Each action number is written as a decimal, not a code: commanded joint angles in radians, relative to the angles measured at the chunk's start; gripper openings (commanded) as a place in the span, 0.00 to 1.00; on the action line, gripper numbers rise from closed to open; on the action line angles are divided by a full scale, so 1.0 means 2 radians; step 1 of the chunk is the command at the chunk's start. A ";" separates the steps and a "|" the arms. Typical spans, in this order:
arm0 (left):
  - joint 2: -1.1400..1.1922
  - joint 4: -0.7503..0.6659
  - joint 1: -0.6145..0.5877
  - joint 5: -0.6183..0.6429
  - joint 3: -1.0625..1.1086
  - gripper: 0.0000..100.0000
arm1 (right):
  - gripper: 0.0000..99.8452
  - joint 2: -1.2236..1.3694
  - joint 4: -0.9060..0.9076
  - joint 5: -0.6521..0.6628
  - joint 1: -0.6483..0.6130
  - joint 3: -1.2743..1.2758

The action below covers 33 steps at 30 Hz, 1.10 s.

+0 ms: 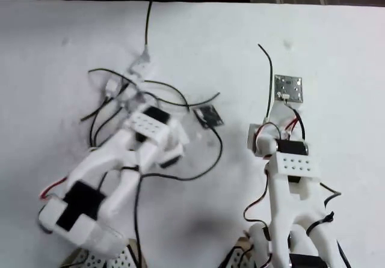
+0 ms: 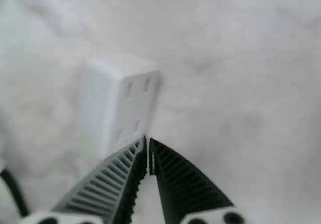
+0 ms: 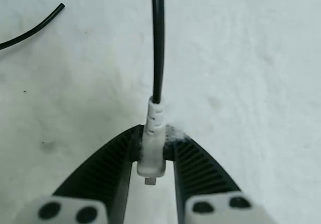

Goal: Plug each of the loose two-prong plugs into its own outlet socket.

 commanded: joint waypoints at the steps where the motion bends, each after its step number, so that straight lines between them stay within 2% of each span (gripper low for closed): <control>1: -0.009 0.012 0.020 0.054 -0.005 0.03 | 0.02 -0.013 -0.009 0.005 0.000 -0.003; 6: -0.009 0.038 0.013 0.082 -0.028 0.08 | 0.02 -0.013 -0.009 0.005 0.000 -0.003; 14: -0.009 0.051 -0.058 0.078 -0.084 0.20 | 0.02 -0.013 -0.009 0.005 0.000 -0.003; 20: -0.015 0.091 -0.060 0.042 -0.113 0.18 | 0.02 -0.014 -0.007 0.006 -0.001 -0.003; 25: -0.081 0.092 -0.090 0.038 -0.112 0.18 | 0.02 -0.014 -0.007 0.006 -0.007 -0.003; 30: -0.115 0.089 -0.142 -0.047 -0.104 0.29 | 0.02 -0.014 -0.006 0.006 -0.011 -0.002; 33: -0.115 0.074 -0.163 -0.113 -0.081 0.29 | 0.02 -0.014 -0.006 0.006 -0.011 -0.002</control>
